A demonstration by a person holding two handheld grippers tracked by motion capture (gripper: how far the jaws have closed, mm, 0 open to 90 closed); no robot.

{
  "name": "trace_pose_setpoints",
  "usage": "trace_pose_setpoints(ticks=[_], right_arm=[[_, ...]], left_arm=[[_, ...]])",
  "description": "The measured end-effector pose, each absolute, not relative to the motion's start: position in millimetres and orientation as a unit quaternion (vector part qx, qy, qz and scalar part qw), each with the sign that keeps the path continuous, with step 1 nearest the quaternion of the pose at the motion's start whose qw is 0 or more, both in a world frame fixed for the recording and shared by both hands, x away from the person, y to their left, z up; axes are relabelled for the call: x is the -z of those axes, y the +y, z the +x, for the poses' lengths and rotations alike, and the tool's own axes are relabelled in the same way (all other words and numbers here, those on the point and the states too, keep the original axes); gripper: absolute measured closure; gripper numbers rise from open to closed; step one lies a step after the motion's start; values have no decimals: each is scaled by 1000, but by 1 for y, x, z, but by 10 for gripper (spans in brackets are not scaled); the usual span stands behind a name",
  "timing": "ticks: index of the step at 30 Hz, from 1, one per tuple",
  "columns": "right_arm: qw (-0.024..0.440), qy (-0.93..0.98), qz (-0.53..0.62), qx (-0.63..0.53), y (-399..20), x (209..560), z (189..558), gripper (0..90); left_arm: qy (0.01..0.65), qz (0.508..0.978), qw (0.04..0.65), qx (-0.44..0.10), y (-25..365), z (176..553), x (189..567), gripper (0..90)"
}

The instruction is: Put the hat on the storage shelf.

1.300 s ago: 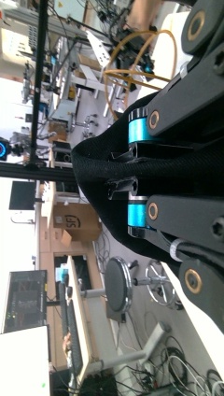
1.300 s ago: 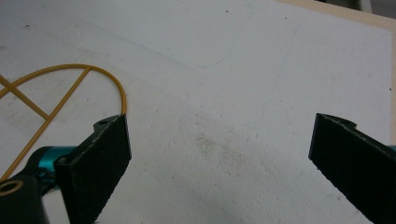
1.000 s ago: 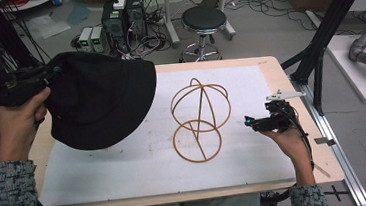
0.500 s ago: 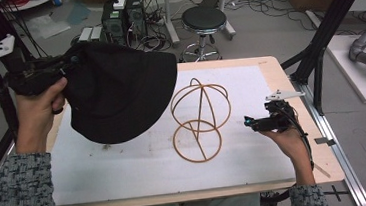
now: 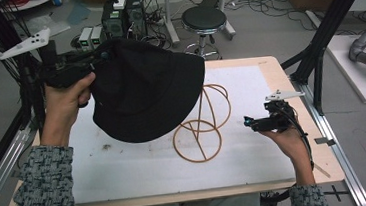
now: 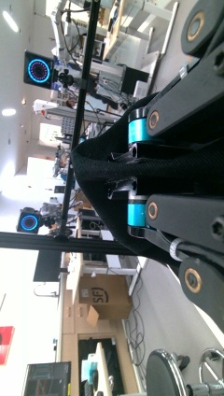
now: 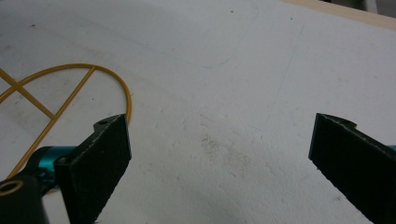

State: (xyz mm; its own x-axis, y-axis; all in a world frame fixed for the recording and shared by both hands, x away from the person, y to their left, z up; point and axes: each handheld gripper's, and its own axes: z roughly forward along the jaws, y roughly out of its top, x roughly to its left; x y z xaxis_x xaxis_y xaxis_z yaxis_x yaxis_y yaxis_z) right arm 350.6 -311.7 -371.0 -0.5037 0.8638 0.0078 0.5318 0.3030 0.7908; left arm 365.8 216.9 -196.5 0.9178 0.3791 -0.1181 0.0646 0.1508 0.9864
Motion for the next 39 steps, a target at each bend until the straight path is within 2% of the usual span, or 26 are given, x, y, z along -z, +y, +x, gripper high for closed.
trace_pose_setpoints(ticks=[24, 39], right_arm=[[218, 777, 446, -388, -311, 369, 349, 52], [216, 778, 446, -386, -310, 369, 349, 53]], left_arm=[[154, 698, 696, -69, 135, 386, 213, 858], [146, 712, 684, -63, 105, 392, 223, 857]])
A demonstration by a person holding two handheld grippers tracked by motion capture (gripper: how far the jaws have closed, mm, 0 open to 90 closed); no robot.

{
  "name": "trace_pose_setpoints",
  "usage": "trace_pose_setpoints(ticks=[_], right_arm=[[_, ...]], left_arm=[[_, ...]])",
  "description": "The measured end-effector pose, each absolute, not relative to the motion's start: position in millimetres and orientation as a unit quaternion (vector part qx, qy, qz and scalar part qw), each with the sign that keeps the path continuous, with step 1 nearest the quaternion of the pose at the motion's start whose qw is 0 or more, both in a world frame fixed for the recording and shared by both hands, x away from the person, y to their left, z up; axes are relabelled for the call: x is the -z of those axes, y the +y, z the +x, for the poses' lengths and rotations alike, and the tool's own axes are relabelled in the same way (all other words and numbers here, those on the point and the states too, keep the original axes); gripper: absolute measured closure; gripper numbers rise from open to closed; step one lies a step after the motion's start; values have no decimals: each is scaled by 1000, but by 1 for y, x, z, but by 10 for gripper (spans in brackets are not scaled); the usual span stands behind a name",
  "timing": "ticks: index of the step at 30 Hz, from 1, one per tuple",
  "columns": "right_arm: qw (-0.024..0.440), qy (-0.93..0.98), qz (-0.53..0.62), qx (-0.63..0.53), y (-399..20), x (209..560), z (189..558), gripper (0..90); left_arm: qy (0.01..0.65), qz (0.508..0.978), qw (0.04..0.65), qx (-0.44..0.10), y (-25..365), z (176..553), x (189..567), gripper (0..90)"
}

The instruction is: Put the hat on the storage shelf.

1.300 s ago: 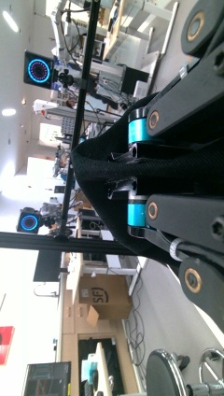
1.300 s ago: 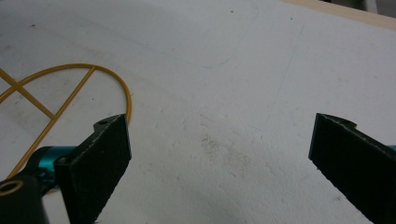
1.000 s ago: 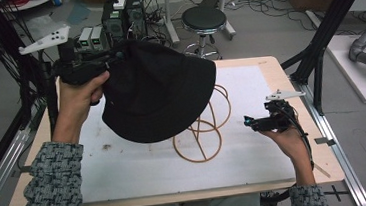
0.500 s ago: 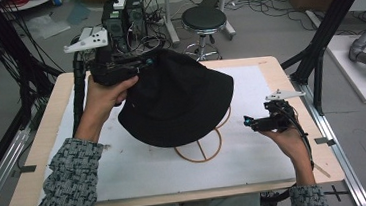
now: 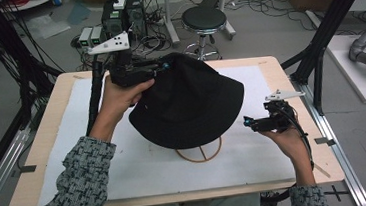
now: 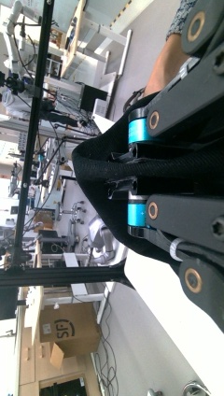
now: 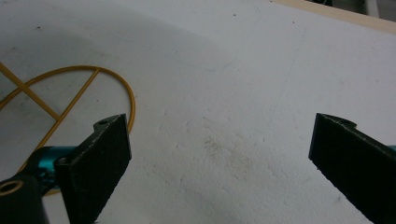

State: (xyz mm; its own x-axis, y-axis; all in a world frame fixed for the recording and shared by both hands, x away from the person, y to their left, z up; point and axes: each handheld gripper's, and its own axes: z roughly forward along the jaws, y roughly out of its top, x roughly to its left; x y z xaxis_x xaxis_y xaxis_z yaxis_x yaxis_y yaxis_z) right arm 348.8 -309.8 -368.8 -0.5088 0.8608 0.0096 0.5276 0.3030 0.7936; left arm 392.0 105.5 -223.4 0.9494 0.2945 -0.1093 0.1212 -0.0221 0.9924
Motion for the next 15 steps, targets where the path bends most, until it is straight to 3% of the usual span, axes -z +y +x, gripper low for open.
trace_pose_setpoints(ticks=[15], right_arm=[[215, 779, 445, -385, -310, 370, 349, 52]], left_arm=[[133, 721, 677, -61, 88, 392, 229, 856]])
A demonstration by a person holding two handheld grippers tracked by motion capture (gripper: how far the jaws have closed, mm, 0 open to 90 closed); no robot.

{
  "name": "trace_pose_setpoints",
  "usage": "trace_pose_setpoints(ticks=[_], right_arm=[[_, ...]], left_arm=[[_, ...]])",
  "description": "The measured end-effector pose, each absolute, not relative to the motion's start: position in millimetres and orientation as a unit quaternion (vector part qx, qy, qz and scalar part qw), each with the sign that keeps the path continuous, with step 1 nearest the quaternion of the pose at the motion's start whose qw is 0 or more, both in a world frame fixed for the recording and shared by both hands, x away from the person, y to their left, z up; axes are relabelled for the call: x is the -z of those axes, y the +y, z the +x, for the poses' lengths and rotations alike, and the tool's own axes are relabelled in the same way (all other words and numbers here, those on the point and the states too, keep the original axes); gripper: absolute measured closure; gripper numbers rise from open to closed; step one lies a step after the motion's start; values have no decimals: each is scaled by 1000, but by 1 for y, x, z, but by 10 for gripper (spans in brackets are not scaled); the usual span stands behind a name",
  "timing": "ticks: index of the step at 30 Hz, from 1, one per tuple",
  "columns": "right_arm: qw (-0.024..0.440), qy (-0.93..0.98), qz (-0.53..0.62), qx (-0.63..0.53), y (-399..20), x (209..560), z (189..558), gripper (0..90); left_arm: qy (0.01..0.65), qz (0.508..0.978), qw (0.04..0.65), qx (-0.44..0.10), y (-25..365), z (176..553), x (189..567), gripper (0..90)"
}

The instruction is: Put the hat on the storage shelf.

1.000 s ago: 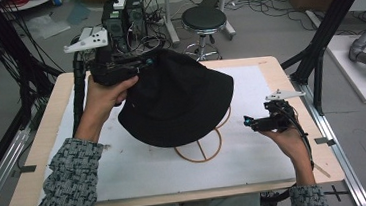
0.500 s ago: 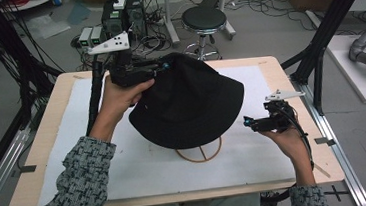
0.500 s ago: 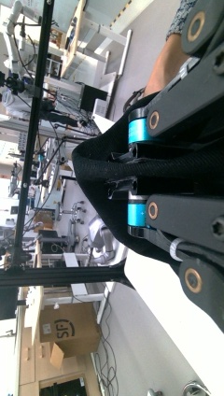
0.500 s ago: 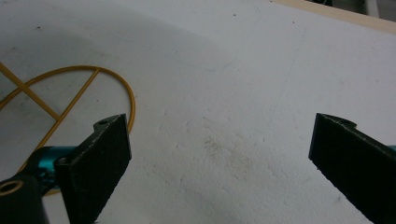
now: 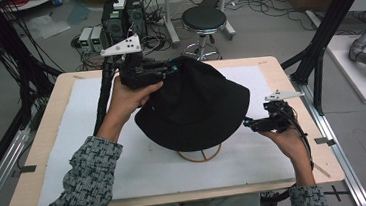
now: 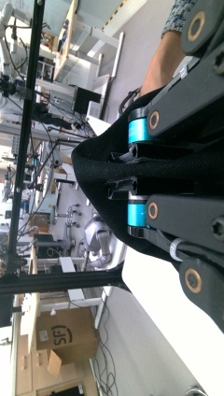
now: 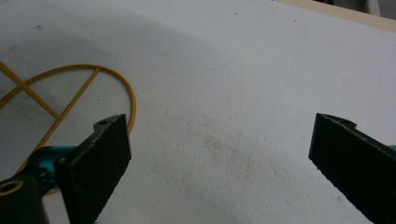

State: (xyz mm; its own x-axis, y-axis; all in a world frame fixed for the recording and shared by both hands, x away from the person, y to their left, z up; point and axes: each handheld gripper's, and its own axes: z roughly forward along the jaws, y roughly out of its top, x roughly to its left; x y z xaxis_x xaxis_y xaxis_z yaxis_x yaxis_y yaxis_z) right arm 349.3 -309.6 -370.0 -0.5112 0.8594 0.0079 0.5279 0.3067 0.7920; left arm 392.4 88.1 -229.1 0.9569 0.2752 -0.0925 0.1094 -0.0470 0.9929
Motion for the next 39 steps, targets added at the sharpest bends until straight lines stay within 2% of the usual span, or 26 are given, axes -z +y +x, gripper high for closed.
trace_pose_setpoints(ticks=[23, 29, 39], right_arm=[[214, 778, 447, -387, -310, 370, 350, 53], [213, 777, 447, -390, -311, 370, 350, 53], [213, 773, 449, -393, -314, 369, 349, 53]], left_arm=[[125, 725, 674, -61, 80, 391, 232, 806], [119, 733, 666, -65, 75, 390, 234, 760], [122, 740, 658, -68, 72, 390, 236, 736]])
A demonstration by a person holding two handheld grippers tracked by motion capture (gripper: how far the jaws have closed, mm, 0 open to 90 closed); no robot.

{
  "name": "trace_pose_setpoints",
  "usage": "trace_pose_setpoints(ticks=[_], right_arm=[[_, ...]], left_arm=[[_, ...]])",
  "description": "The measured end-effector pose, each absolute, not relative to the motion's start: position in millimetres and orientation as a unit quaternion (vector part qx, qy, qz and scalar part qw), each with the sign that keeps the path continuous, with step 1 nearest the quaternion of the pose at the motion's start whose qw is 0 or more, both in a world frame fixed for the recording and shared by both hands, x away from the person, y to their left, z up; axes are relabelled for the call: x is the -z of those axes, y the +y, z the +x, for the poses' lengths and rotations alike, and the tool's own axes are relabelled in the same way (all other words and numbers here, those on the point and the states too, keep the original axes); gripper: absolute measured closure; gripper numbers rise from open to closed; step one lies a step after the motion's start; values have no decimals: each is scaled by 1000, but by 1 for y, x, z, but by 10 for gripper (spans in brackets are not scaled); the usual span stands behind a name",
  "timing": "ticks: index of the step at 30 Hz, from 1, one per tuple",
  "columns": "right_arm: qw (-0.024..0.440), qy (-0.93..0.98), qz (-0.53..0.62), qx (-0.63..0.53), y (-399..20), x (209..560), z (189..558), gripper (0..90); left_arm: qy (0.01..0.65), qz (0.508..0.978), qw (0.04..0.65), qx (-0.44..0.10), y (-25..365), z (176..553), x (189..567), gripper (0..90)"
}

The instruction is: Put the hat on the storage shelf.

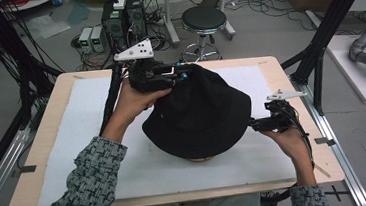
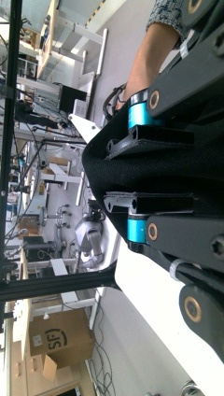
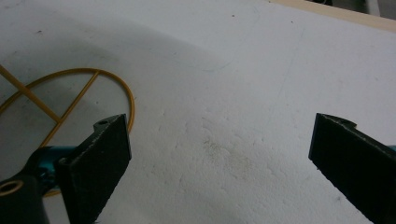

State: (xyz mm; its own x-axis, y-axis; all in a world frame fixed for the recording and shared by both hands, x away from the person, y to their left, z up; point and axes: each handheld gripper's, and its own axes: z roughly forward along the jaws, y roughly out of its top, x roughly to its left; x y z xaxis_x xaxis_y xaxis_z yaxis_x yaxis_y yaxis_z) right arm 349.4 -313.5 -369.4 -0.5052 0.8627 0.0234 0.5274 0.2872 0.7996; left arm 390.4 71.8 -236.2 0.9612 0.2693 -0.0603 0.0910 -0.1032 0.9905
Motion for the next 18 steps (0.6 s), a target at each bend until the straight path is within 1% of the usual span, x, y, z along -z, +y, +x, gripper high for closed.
trace_pose_setpoints(ticks=[12, 14, 18], right_arm=[[212, 773, 451, -392, -314, 369, 350, 53], [213, 773, 451, -392, -314, 369, 349, 53], [212, 773, 451, -392, -314, 369, 349, 53]], left_arm=[[126, 745, 651, -72, 72, 391, 238, 687], [126, 746, 649, -73, 72, 391, 238, 661], [126, 748, 647, -73, 72, 390, 239, 646]])
